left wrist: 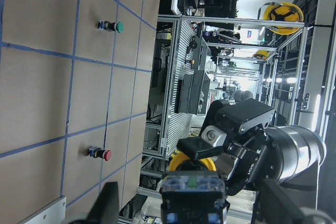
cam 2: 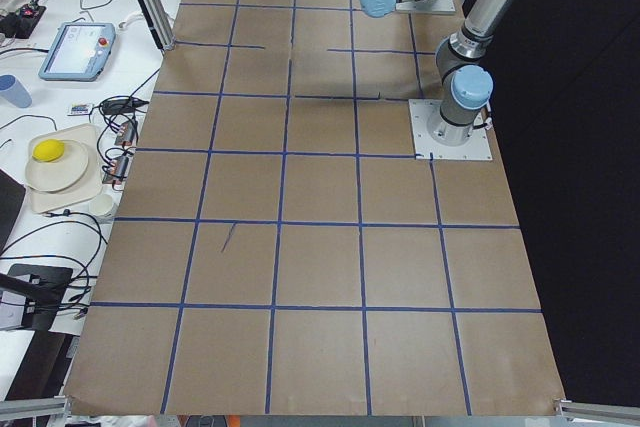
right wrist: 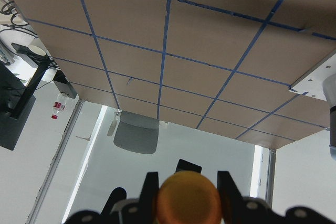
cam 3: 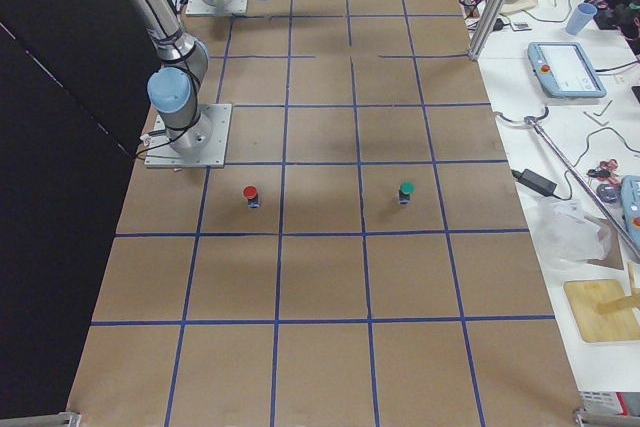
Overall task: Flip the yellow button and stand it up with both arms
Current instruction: 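Close the right gripper on the yellow cap and open the left gripper, then carry the button with the right gripper toward the far edge while the left arm withdraws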
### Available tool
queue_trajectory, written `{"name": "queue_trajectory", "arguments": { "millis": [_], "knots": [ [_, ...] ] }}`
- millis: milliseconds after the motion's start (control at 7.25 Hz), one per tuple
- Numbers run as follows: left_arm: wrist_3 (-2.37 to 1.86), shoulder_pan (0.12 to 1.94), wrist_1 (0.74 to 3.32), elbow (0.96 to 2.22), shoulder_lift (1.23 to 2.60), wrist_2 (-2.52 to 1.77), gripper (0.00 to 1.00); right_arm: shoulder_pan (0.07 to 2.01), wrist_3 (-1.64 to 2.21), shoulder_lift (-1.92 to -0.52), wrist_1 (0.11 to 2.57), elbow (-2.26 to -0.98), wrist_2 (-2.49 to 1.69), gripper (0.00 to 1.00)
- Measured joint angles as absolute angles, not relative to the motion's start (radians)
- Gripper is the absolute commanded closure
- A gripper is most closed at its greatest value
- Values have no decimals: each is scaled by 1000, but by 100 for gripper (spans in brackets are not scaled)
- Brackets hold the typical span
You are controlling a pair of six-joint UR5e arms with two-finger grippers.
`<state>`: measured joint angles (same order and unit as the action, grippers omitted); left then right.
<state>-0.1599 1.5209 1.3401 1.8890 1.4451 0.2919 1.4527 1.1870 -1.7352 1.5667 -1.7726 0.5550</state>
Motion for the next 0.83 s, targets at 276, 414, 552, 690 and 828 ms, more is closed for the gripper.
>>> {"name": "queue_trajectory", "arguments": {
  "millis": [276, 414, 552, 690, 828],
  "knots": [
    [-169, 1520, 1344, 1850, 1447, 401, 4, 1378, 1100, -1723, 1595, -1771, 639, 88],
    [-180, 1520, 1348, 1822, 1449, 478, 2, 1321, 1038, -1723, 1594, -1771, 668, 88],
    [-181, 1520, 1351, 1793, 1450, 555, 4, 1277, 955, -1721, 1590, -1772, 723, 91],
    [-175, 1520, 1353, 1766, 1452, 633, 4, 1255, 834, -1720, 1585, -1773, 819, 92],
    [-167, 1520, 1354, 1736, 1459, 727, 4, 1246, 711, -1721, 1575, -1776, 930, 91]
  ]
}}
